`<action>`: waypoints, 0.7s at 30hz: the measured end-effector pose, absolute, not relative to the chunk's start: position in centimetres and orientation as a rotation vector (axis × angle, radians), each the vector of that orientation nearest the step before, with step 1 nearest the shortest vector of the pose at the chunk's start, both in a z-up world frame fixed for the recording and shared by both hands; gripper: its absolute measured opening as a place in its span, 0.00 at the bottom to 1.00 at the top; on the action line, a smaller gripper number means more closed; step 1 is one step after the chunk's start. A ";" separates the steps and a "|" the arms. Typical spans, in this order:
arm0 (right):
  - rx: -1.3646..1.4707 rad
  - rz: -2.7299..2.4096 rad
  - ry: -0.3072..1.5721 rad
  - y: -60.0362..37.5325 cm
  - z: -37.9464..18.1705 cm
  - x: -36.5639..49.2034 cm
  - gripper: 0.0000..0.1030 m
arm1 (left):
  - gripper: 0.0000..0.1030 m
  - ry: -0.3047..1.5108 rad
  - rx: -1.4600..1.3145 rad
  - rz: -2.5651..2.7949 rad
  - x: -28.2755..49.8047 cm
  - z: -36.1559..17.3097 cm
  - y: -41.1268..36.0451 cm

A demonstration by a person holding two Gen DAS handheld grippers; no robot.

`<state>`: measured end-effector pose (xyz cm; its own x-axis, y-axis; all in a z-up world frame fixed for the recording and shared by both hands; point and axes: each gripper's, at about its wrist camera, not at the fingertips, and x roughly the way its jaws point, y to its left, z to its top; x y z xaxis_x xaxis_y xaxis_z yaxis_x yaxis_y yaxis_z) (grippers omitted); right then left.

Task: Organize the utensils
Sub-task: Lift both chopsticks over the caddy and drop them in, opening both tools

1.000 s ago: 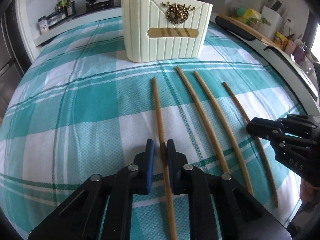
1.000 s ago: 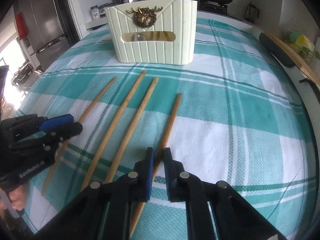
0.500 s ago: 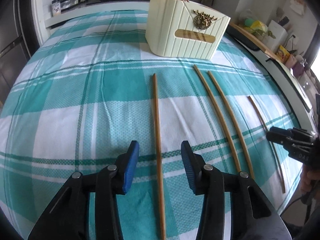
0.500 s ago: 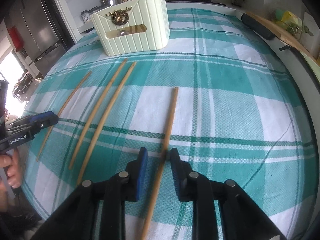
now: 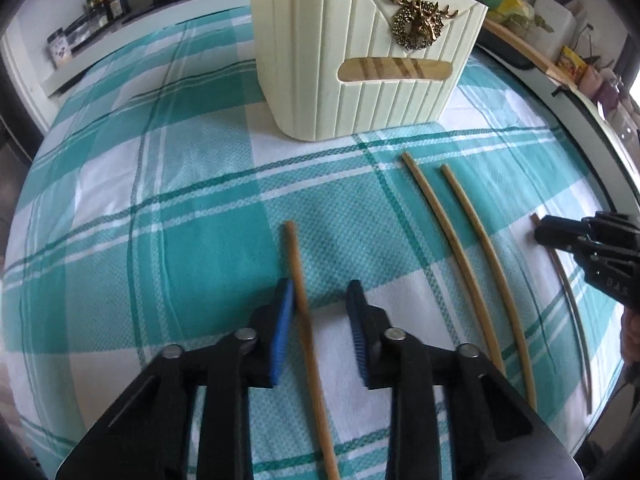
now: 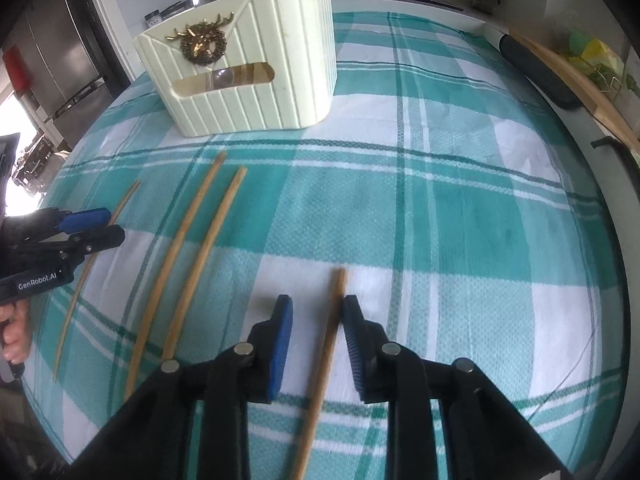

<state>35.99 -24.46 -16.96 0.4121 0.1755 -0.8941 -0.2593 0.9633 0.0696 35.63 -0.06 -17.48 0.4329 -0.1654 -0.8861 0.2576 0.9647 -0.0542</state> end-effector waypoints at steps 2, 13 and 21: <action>-0.080 0.264 1.118 -24.5 -17.1 36.8 0.06 | 0.04 1.085 0.085 -0.272 35.9 -17.4 -0.2; 0.117 0.354 0.894 -26.7 -9.2 33.4 0.06 | 0.04 0.787 -0.034 -0.294 30.3 -7.3 2.1; 0.099 0.385 0.634 -27.2 -0.5 27.3 0.06 | 0.04 0.619 -0.064 -0.329 25.5 -1.3 2.9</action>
